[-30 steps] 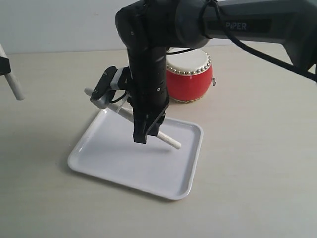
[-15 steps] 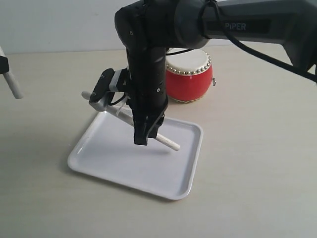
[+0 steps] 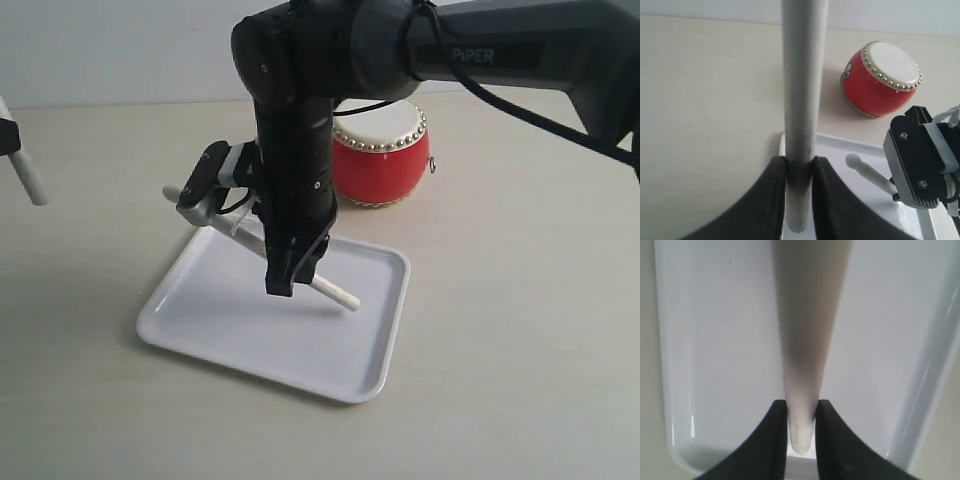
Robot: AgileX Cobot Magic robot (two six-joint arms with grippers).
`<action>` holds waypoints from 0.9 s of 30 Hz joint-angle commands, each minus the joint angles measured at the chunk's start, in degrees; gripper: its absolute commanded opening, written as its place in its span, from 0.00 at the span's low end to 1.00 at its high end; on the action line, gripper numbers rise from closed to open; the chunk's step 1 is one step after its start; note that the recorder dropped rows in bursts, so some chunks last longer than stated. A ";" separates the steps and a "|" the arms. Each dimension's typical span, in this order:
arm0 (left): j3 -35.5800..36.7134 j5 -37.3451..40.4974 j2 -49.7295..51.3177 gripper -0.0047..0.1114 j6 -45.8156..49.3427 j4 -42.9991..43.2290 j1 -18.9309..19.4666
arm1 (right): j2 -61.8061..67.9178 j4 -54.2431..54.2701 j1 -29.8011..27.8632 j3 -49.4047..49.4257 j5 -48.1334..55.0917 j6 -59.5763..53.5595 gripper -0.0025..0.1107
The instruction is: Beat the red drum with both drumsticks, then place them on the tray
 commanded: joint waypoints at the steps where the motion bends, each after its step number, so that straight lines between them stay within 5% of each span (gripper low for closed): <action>1: 0.21 -0.72 -0.33 0.04 0.21 -1.82 0.13 | 1.03 0.81 0.05 -0.29 0.03 -0.30 0.02; 27: 0.21 -0.88 -0.33 0.04 0.34 -1.62 -1.78 | -2.48 0.78 0.05 4.24 0.03 -0.05 0.02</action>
